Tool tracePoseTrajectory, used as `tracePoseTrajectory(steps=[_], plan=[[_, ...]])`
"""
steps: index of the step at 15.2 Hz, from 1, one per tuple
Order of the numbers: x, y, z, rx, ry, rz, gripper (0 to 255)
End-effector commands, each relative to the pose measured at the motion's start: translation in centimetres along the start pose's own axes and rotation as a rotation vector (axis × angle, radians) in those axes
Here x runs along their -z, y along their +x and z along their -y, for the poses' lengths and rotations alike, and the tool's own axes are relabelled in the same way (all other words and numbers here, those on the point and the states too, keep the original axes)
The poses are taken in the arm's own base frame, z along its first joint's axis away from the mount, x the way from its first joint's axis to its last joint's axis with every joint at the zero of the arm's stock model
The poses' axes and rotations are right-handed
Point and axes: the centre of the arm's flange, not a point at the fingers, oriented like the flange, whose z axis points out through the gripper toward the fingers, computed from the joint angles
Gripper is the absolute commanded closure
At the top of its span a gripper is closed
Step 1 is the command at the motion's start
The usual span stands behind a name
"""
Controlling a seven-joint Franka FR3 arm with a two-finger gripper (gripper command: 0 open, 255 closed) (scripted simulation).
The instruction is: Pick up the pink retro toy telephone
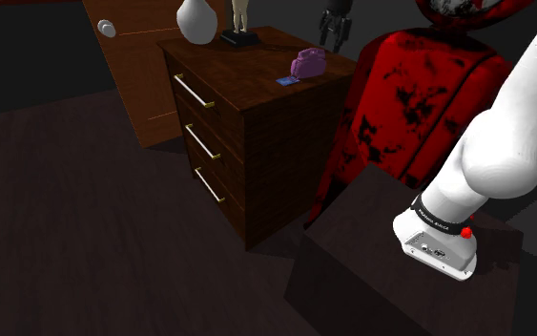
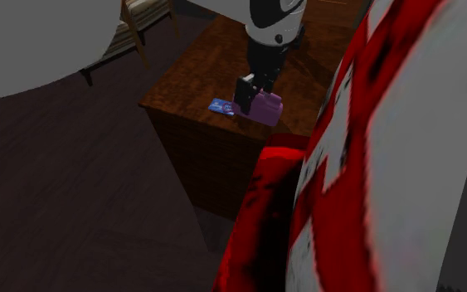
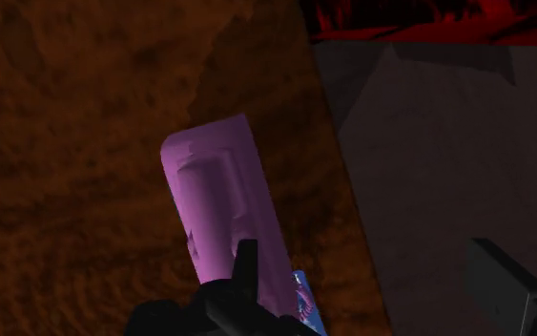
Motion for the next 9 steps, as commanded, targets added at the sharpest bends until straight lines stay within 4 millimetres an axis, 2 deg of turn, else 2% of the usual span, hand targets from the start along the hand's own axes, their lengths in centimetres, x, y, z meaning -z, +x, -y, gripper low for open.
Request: tracePoseTrajectory(steps=[1,4,9], plan=[[-0.9,1.2,-2.7,0.084,-0.003,-0.005,0],[-1.6,2.7,-6.1,0.198,-0.007,-0.012,0],[-4.3,2.6,-6.1,0.198,-0.007,-0.012,0]])
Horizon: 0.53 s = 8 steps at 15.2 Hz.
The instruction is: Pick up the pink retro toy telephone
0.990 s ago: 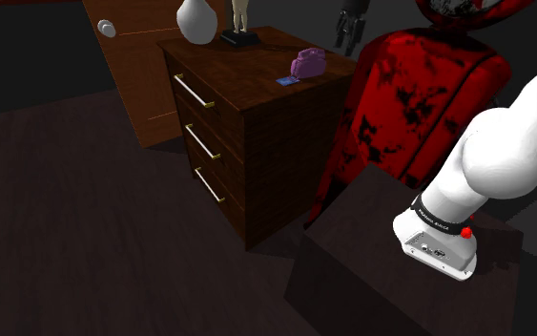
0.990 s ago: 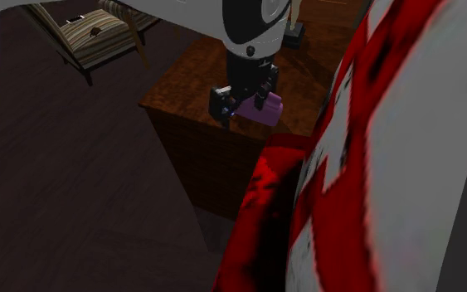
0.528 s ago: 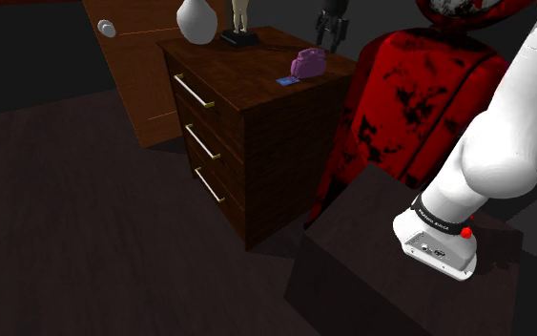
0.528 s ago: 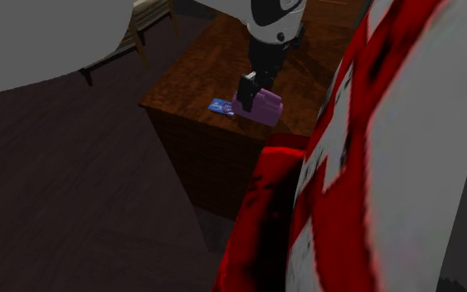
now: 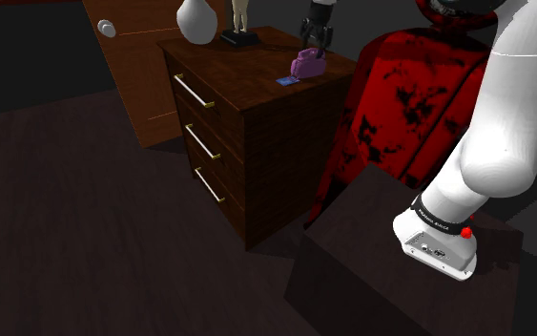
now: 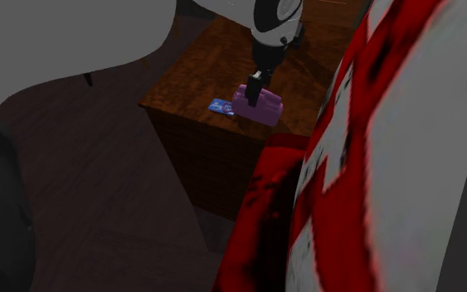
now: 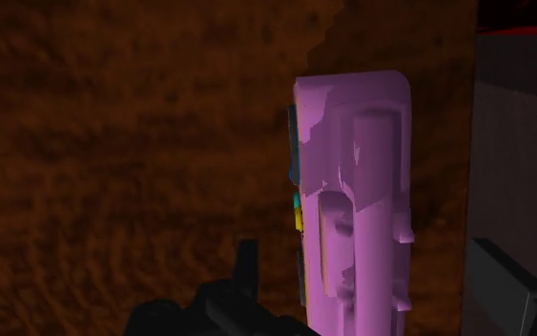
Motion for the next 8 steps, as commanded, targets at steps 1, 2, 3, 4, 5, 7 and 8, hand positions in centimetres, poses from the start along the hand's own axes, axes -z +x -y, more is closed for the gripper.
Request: tracePoseTrajectory(steps=[1,2,3,4,5,7,8], plan=[[-1.01,-0.09,0.04,0.002,-0.001,0.000,0],[-1.54,-0.13,0.04,0.002,-0.001,0.000,0],[-1.84,-0.15,0.05,0.002,-0.001,0.000,0],[-1.84,-0.15,0.05,0.002,-0.001,0.000,0],[-1.84,-0.15,0.05,0.002,-0.001,0.000,0],[-1.83,-0.14,0.05,0.002,-0.001,0.000,255],[-1.84,-0.14,0.05,0.002,-0.001,0.000,255]])
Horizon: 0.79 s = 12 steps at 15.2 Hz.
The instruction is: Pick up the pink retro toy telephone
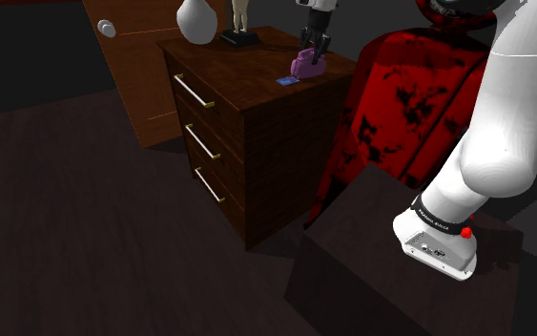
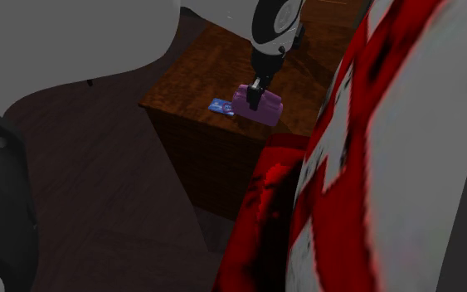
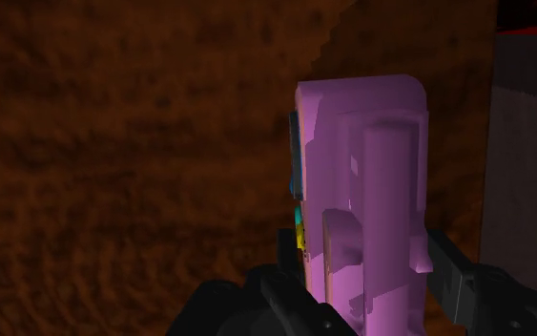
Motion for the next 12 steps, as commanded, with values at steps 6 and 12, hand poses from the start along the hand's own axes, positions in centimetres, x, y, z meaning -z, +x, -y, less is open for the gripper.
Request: tracePoseTrajectory(steps=[6,12], plan=[[-0.1,-0.1,0.0,-0.001,0.001,0.000,255],[2.6,0.2,0.0,-0.001,0.001,0.000,255]])
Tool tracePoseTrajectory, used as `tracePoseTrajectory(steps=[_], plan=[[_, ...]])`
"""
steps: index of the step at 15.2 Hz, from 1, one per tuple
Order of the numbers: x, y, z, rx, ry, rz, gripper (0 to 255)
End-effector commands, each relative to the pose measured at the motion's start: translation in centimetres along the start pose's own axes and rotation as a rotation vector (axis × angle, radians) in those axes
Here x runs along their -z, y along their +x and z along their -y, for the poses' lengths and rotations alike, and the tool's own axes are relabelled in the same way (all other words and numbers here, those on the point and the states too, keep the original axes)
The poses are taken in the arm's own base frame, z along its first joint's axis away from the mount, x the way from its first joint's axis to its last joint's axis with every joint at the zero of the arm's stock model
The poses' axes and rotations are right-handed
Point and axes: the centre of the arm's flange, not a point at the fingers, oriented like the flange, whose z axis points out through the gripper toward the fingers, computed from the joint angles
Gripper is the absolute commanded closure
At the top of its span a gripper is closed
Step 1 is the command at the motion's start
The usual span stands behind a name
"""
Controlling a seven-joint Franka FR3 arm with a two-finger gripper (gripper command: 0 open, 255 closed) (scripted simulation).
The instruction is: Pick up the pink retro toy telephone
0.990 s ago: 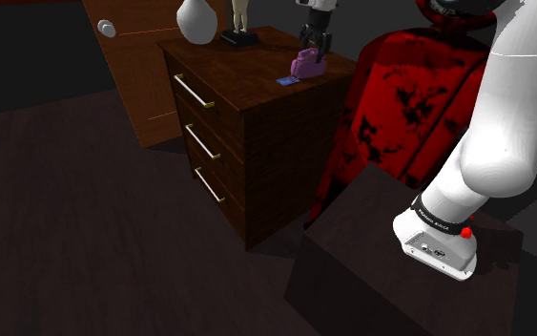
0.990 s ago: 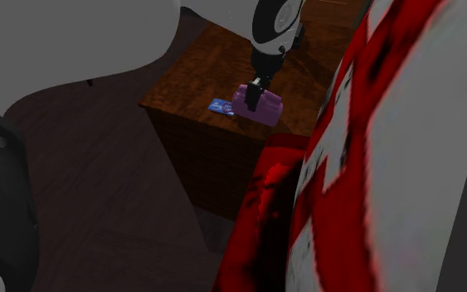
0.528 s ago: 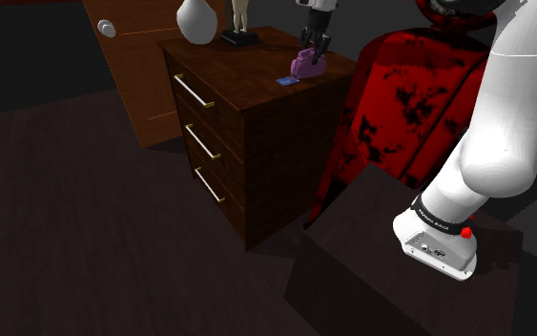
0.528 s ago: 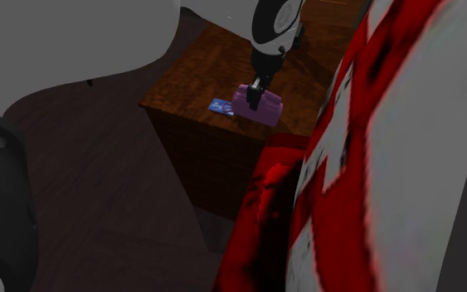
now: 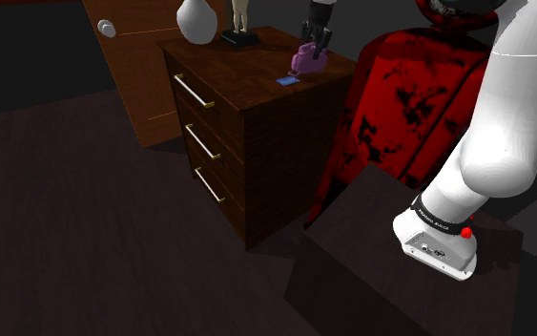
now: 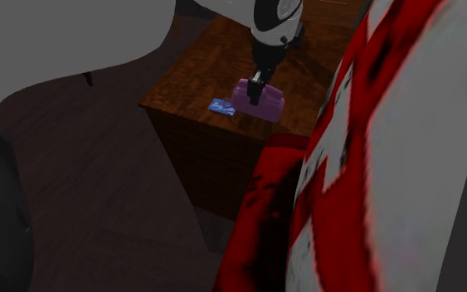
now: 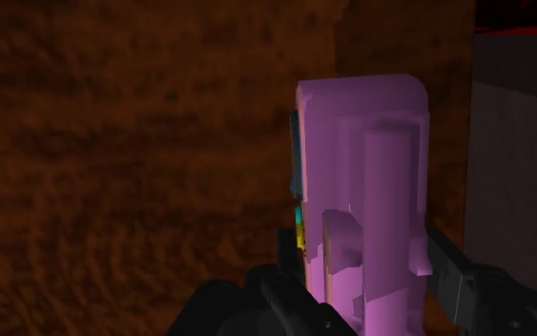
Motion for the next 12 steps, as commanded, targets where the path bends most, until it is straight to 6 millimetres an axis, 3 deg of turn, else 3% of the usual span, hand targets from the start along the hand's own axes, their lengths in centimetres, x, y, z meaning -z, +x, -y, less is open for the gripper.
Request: tracePoseTrajectory(steps=[1,10,12], plan=[[1.1,0.1,0.0,0.000,0.000,0.000,255],[5.9,0.4,0.0,0.000,0.000,0.000,255],[5.9,0.4,0.0,0.000,0.000,0.000,255]])
